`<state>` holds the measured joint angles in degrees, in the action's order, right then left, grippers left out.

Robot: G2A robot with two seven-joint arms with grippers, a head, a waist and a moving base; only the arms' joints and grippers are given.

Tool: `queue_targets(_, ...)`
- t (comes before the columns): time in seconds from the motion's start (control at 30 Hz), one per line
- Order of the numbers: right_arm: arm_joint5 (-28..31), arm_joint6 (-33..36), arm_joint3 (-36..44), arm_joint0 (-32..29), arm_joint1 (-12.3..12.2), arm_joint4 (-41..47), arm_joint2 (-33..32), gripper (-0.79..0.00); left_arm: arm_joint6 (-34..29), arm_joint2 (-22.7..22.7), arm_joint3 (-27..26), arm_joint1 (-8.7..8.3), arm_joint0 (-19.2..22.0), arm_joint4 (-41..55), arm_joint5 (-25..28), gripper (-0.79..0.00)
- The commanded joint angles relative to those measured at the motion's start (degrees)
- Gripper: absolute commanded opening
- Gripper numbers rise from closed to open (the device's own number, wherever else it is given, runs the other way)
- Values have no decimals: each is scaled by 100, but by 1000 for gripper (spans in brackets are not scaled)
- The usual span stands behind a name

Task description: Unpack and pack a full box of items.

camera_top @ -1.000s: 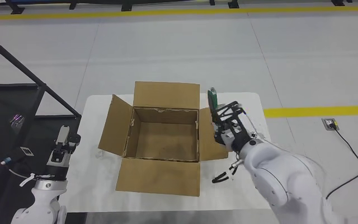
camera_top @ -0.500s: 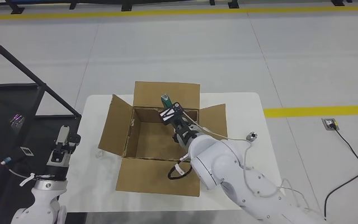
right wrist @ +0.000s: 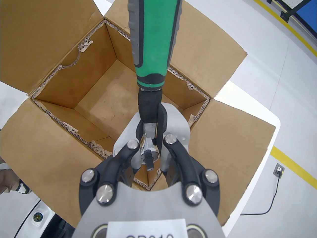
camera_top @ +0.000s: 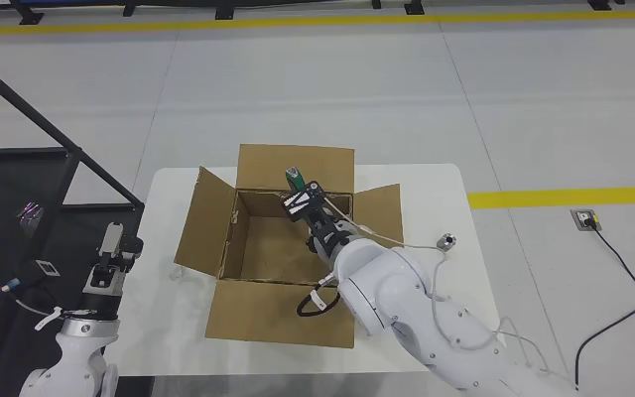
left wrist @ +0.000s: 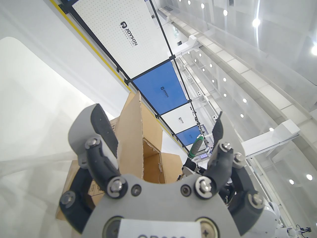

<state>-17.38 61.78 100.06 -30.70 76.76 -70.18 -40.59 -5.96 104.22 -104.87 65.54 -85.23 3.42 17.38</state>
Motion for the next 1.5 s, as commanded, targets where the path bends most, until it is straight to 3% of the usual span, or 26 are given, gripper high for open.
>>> queue_targets(0.0, 137, -157, -120, -49, 16, 129, -25, -785, 0, 0, 0, 0, 0, 0, 0, 0)
queue_targets(0.13, 663, -289, -888, 383, 211, 655, 168, -785, 0, 0, 0, 0, 0, 0, 0, 0)
queue_targets(0.27, 1004, -290, -2065, 1101, 577, 1265, 611, -785, 0, 0, 0, 0, 0, 0, 0, 0)
queue_targets(0.57, 1699, -252, -5101, 2301, 1813, 2423, 1805, -785, 0, 0, 0, 0, 0, 0, 0, 0)
queue_targets(0.77, 1892, -382, -6745, 2527, 2639, 2758, 2209, -785, 0, 0, 0, 0, 0, 0, 0, 0)
queue_targets(0.93, 1850, -406, -7708, 2580, 3141, 2758, 2363, -785, 0, 0, 0, 0, 0, 0, 0, 0)
queue_targets(1.2, 2203, -520, -8640, 2582, 3564, 2750, 2386, -785, 0, 0, 0, 0, 0, 0, 0, 0)
queue_targets(1.47, 2203, -520, -8640, 2582, 3564, 2750, 2386, -785, 0, 0, 0, 0, 0, 0, 0, 0)
